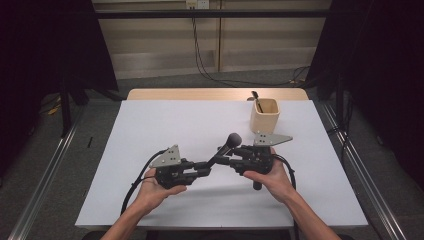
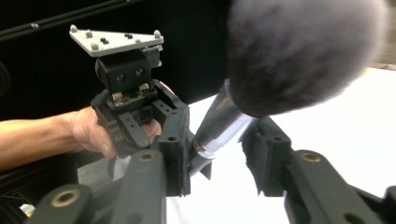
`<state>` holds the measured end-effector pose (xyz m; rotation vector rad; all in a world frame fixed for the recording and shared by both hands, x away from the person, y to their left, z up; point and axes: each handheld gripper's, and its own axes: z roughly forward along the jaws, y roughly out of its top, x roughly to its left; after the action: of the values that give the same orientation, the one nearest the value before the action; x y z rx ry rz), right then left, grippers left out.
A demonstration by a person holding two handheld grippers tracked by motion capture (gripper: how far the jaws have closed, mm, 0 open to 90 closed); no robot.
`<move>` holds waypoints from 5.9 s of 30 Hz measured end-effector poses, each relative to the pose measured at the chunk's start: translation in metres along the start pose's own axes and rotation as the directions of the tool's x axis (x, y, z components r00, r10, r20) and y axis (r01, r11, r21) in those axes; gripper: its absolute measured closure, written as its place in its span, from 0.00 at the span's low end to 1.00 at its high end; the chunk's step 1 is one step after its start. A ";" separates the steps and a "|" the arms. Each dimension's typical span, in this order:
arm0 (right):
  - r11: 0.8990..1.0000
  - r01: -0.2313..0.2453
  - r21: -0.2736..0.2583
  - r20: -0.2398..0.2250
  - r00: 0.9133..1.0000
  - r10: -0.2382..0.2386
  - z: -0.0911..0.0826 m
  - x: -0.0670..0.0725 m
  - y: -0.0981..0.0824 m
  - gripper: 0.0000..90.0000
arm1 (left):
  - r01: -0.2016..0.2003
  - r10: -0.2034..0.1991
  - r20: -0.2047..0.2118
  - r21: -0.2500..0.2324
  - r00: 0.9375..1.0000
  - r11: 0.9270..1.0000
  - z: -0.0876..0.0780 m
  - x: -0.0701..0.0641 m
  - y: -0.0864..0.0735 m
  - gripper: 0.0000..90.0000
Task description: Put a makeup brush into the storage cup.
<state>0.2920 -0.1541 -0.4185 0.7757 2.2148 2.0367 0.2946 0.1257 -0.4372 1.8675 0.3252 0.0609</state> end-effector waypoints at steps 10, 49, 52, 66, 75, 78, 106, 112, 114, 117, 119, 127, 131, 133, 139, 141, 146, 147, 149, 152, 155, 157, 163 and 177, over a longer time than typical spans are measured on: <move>0.999 -0.037 -0.009 -0.033 0.999 0.037 0.000 -0.001 0.000 0.79 | -0.010 0.010 0.007 0.017 1.000 1.000 0.007 -0.001 -0.002 0.82; 1.000 -0.011 0.026 0.048 0.999 0.010 -0.012 -0.005 0.008 0.80 | 0.083 -0.087 -0.219 -0.027 0.972 0.996 -0.022 0.003 -0.005 0.19; 0.999 -0.008 0.050 0.043 0.999 0.006 -0.013 -0.005 0.008 0.80 | 0.094 -0.098 -0.232 -0.029 0.968 0.995 -0.028 0.005 -0.008 0.14; 0.994 -0.006 0.108 0.114 0.994 -0.007 -0.030 -0.010 0.012 0.80 | 0.109 -0.119 -0.324 -0.049 0.938 0.993 -0.062 0.008 -0.013 0.03; 0.989 -0.007 0.146 0.165 0.986 -0.017 -0.039 -0.014 0.014 0.80 | 0.129 -0.141 -0.415 -0.057 0.899 0.990 -0.090 0.008 -0.027 0.04; 0.989 -0.007 0.149 0.181 0.983 -0.020 -0.042 -0.016 0.017 0.80 | 0.134 -0.152 -0.421 -0.074 0.894 0.988 -0.099 0.007 -0.032 0.04; 0.988 -0.003 0.157 0.325 0.944 -0.049 -0.080 -0.039 0.036 0.80 | 0.126 -0.184 -0.528 -0.145 0.829 0.981 -0.129 -0.007 -0.054 0.03; 0.990 0.004 0.144 0.348 0.936 -0.055 -0.086 -0.044 0.044 0.80 | 0.131 -0.191 -0.534 -0.148 0.823 0.980 -0.132 -0.007 -0.054 0.03; 0.991 0.010 0.135 0.352 0.934 -0.057 -0.088 -0.046 0.048 0.80 | 0.131 -0.191 -0.536 -0.148 0.822 0.980 -0.133 -0.007 -0.055 0.03; 0.992 0.013 0.126 0.364 0.929 -0.059 -0.091 -0.048 0.056 0.80 | 0.125 -0.182 -0.535 -0.141 0.825 0.982 -0.132 -0.008 -0.054 0.03; 0.992 0.022 0.122 0.374 0.925 -0.066 -0.093 -0.050 0.061 0.80 | 0.121 -0.176 -0.535 -0.138 0.826 0.983 -0.132 -0.009 -0.054 0.03; 0.995 0.026 0.093 0.408 0.911 -0.062 -0.100 -0.056 0.081 0.80 | 0.121 -0.180 -0.541 -0.143 0.822 0.982 -0.136 -0.010 -0.055 0.03; 0.996 0.032 0.083 0.425 0.903 -0.064 -0.103 -0.060 0.090 0.80 | 0.118 -0.179 -0.549 -0.146 0.817 0.982 -0.137 -0.010 -0.055 0.03; 0.997 0.037 0.071 0.434 0.899 -0.064 -0.105 -0.060 0.094 0.80 | 0.119 -0.179 -0.545 -0.143 0.819 0.983 -0.137 -0.010 -0.056 0.03; 0.997 0.045 0.061 0.463 0.883 -0.069 -0.108 -0.064 0.104 0.80 | 0.113 -0.172 -0.552 -0.140 0.816 0.984 -0.138 -0.010 -0.056 0.03; 0.997 0.048 0.063 0.474 0.877 -0.072 -0.108 -0.066 0.106 0.80 | 0.112 -0.172 -0.551 -0.142 0.816 0.984 -0.138 -0.010 -0.056 0.03; 0.997 0.044 0.062 0.497 0.865 -0.069 -0.106 -0.073 0.113 0.80 | 0.116 -0.172 -0.552 -0.135 0.816 0.984 -0.139 -0.009 -0.056 0.03; 0.997 0.045 0.065 0.502 0.862 -0.071 -0.106 -0.074 0.114 0.80 | 0.116 -0.173 -0.552 -0.136 0.816 0.984 -0.139 -0.009 -0.056 0.03; 0.997 0.039 0.063 0.512 0.856 -0.066 -0.105 -0.078 0.118 0.80 | 0.115 -0.171 -0.553 -0.134 0.816 0.984 -0.139 -0.009 -0.056 0.03; 0.997 0.037 0.067 0.528 0.847 -0.067 -0.104 -0.082 0.122 0.80 | 0.112 -0.167 -0.553 -0.132 0.816 0.985 -0.139 -0.009 -0.056 0.03; 0.997 0.036 0.068 0.543 0.837 -0.067 -0.103 -0.085 0.125 0.80 | 0.113 -0.169 -0.553 -0.135 0.816 0.984 -0.139 -0.009 -0.056 0.03; 0.997 0.032 0.064 0.550 0.833 -0.063 -0.102 -0.088 0.125 0.80 | 0.113 -0.170 -0.553 -0.136 0.816 0.984 -0.140 -0.009 -0.056 0.03; 0.996 0.025 0.083 0.575 0.815 -0.069 -0.098 -0.098 0.127 0.80 | 0.108 -0.162 -0.554 -0.129 0.817 0.986 -0.139 -0.009 -0.056 0.03; 0.995 0.010 0.103 0.605 0.793 -0.070 -0.090 -0.112 0.123 0.80 | 0.106 -0.158 -0.556 -0.125 0.816 0.987 -0.139 -0.008 -0.056 0.03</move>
<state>0.3992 -0.2774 -0.3236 1.1781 1.9221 1.3790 0.2475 0.2678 -0.4445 1.7000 0.8498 0.5370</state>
